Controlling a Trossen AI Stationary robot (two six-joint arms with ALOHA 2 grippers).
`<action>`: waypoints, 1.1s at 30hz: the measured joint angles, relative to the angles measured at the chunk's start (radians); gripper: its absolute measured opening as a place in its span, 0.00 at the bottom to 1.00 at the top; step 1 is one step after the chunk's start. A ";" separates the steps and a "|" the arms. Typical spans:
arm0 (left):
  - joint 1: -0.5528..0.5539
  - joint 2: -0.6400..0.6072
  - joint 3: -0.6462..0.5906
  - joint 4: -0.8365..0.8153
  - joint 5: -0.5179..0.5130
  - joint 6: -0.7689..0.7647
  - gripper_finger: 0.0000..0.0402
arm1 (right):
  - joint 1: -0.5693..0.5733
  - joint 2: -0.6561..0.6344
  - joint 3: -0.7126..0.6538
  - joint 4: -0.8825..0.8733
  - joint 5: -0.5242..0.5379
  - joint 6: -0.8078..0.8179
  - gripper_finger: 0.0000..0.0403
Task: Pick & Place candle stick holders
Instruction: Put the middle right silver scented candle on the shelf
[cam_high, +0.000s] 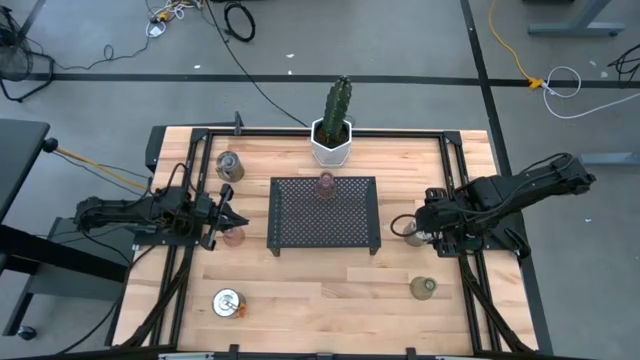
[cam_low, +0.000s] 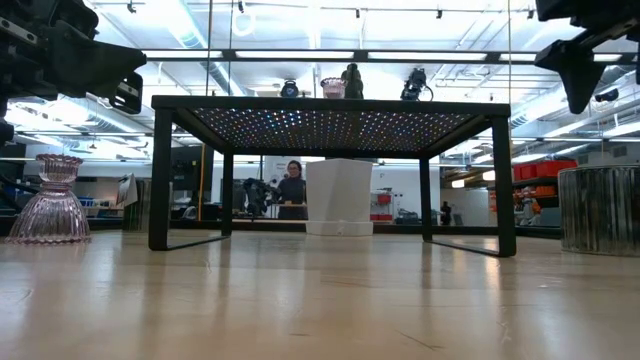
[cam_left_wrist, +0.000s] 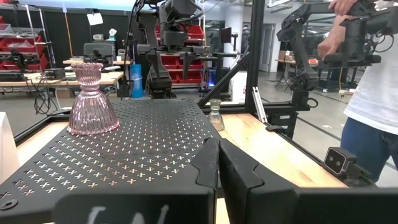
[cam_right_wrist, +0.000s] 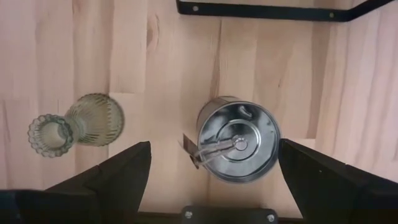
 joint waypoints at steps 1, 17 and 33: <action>0.000 0.000 0.000 0.000 0.000 0.000 0.05 | 0.000 0.000 0.000 0.000 0.005 0.004 0.87; 0.000 0.000 0.000 0.000 0.000 0.000 0.05 | 0.000 0.002 0.000 -0.042 0.012 0.100 0.94; 0.000 0.000 0.000 0.000 0.000 0.000 0.05 | 0.000 0.015 0.000 -0.064 0.013 0.100 0.99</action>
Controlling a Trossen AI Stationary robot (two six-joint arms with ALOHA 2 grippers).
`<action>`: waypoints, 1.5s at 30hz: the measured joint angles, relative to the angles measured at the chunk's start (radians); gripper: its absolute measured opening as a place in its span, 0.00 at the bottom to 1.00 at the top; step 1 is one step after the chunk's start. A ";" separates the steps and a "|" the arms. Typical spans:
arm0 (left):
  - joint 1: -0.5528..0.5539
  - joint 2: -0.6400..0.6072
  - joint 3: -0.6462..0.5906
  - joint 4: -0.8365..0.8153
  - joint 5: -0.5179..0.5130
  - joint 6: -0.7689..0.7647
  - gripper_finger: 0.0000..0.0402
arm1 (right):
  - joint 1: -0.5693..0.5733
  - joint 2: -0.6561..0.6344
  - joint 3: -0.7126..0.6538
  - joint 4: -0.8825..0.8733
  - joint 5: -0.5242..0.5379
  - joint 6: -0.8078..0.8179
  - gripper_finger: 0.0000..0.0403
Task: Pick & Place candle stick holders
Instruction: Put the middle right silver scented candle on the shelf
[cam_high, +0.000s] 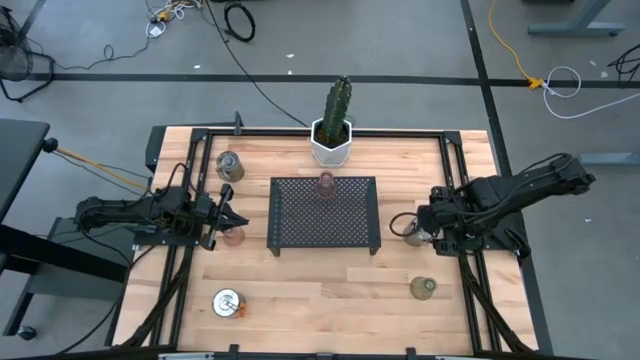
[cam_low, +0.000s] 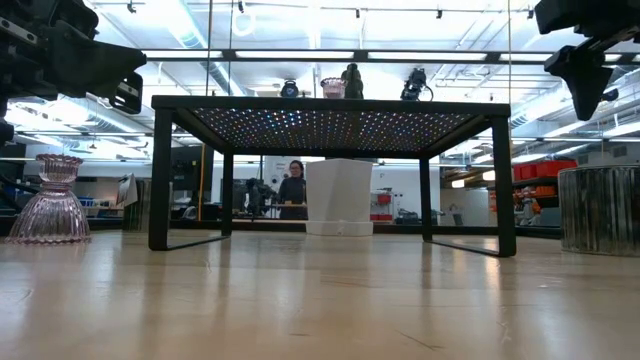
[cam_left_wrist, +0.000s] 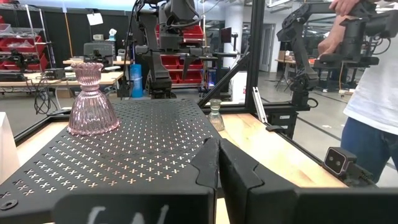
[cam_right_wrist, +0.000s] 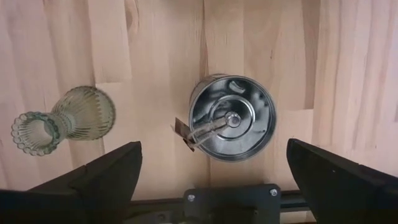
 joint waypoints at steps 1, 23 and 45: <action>0.000 0.000 0.000 0.000 0.000 0.000 0.05 | 0.000 0.002 0.000 0.001 0.001 -0.008 0.99; 0.000 0.000 0.000 0.000 0.000 0.000 0.05 | 0.000 0.021 -0.164 0.152 0.060 -0.075 0.99; 0.000 0.000 0.000 0.000 0.000 0.000 0.05 | -0.037 0.021 -0.224 0.247 0.094 -0.075 0.99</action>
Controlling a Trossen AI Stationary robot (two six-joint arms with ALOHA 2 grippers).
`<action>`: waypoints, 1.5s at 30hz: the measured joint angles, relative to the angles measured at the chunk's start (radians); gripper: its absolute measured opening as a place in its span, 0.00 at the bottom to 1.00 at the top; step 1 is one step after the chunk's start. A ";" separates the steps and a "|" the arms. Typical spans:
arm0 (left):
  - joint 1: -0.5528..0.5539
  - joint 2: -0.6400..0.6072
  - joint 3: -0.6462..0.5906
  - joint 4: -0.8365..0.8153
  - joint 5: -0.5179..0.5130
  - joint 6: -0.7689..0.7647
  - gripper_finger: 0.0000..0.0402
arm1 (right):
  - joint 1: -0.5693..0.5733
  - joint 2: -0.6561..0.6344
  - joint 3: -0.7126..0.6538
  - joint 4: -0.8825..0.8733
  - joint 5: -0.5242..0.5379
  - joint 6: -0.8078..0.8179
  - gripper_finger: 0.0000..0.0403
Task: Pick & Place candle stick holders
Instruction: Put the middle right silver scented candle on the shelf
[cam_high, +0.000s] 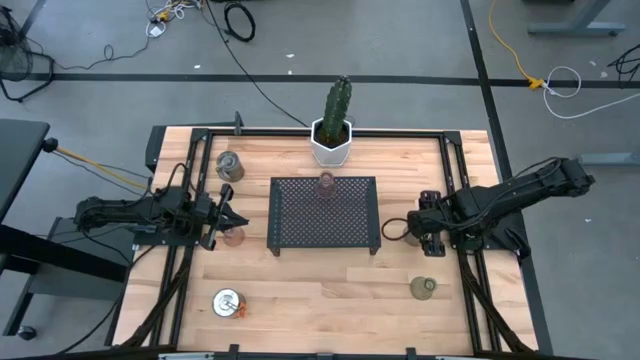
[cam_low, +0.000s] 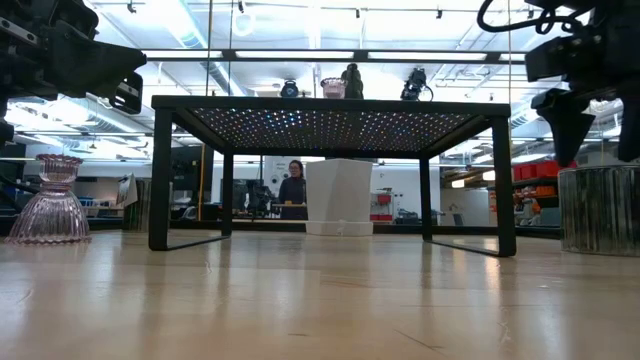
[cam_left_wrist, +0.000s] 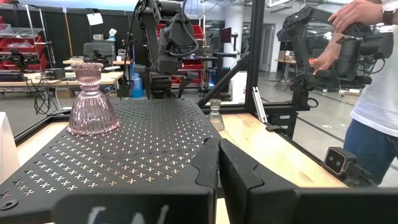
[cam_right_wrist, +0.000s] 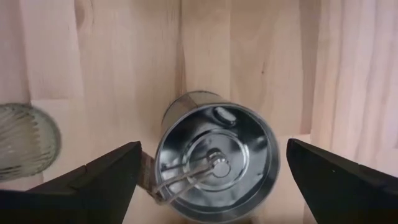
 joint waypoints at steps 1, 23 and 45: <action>0.000 0.000 0.000 0.000 0.000 0.000 0.05 | -0.001 0.000 0.000 0.002 0.006 0.000 0.99; 0.000 0.000 0.000 0.000 0.000 0.000 0.05 | -0.014 0.000 -0.063 0.039 -0.047 0.083 0.99; 0.000 0.000 0.000 0.000 0.000 0.000 0.05 | -0.018 0.002 -0.100 0.090 -0.043 0.218 0.99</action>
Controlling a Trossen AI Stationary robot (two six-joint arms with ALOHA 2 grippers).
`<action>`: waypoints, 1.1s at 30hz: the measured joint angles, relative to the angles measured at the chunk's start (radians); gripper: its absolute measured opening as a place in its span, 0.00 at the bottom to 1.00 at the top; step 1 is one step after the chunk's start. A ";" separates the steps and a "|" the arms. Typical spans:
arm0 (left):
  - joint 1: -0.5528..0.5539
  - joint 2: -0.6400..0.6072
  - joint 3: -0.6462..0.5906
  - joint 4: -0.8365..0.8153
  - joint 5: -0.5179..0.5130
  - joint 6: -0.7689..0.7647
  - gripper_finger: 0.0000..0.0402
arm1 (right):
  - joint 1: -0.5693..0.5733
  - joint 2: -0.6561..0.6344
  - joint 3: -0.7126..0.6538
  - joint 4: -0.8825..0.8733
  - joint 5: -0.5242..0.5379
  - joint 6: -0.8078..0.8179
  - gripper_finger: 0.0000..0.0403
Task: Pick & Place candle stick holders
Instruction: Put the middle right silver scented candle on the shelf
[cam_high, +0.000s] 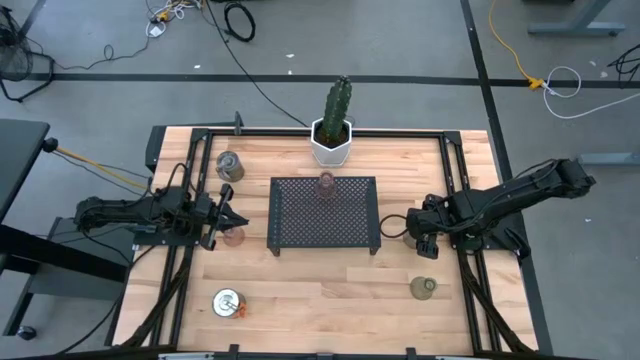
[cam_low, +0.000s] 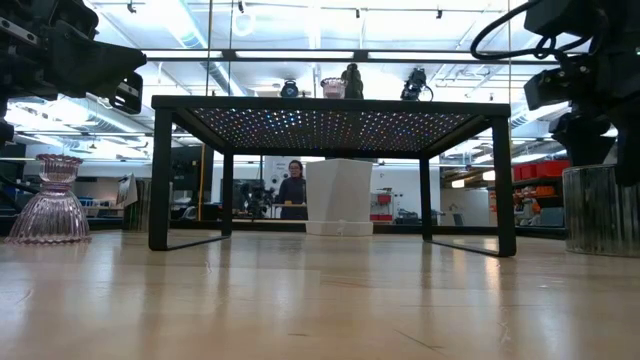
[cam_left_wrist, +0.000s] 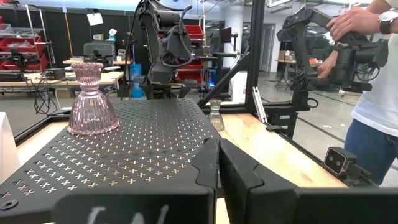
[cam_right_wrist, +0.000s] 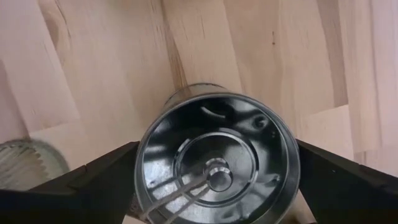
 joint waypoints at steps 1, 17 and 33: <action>0.000 0.000 0.000 0.000 0.000 0.000 0.05 | 0.000 0.000 0.000 0.001 0.000 0.000 0.99; 0.000 0.000 0.000 0.000 0.000 0.000 0.05 | 0.000 0.000 0.000 0.001 -0.002 0.000 0.96; 0.000 0.000 0.000 0.000 0.000 0.000 0.05 | 0.000 -0.001 0.000 0.001 0.000 0.000 0.90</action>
